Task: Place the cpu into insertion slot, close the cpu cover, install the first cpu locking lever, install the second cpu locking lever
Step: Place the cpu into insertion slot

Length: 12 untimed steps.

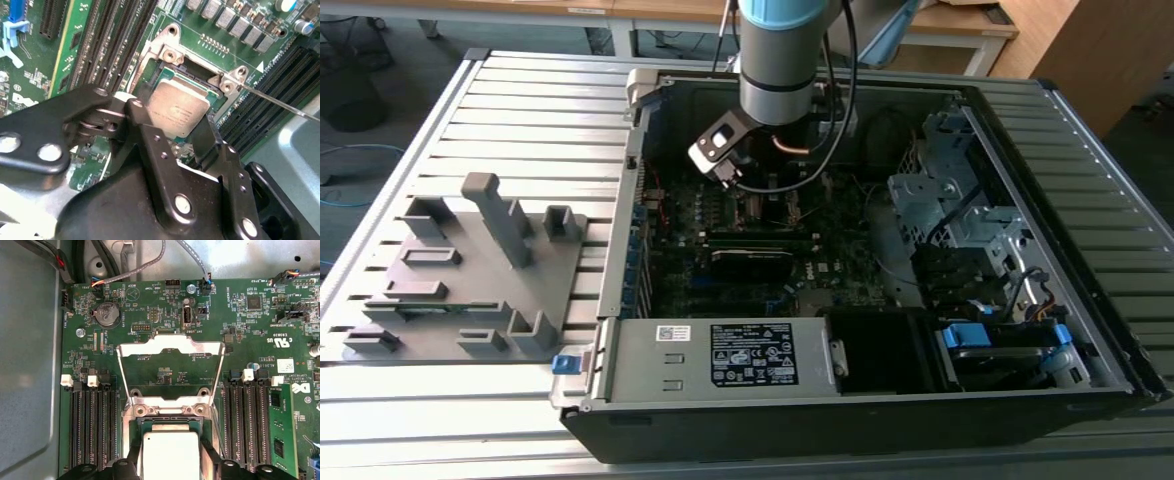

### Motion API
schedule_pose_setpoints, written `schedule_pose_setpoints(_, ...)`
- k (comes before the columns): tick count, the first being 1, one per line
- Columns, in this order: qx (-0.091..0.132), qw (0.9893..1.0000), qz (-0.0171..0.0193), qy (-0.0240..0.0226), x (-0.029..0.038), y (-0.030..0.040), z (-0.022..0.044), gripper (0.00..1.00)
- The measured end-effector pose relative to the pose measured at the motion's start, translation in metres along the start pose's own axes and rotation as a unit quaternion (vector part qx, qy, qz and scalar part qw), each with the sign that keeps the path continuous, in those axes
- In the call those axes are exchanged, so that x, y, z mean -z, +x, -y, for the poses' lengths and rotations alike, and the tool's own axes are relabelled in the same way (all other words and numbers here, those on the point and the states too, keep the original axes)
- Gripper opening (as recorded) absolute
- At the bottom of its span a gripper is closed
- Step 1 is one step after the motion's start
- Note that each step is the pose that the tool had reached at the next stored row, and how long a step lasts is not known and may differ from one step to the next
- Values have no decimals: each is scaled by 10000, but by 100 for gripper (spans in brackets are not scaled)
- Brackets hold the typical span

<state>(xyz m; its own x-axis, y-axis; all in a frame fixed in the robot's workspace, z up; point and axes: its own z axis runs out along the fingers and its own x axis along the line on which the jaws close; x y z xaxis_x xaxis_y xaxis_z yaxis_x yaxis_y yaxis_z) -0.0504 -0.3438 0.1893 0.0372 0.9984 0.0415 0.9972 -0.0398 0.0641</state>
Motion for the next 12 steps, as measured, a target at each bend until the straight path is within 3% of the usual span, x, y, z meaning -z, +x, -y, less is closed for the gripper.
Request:
schedule_pose_setpoints(1, 0, 10000, -4, -1, -3, 1, 0, 55)
schedule_pose_setpoints(3, 1, 10000, 3, 3, 2, 0, 0, 67)
schedule_pose_setpoints(7, 0, 10000, 6, 5, 16, -1, 0, 67)
schedule_pose_setpoints(12, 0, 10000, 5, 4, 94, 2, -5, 67)
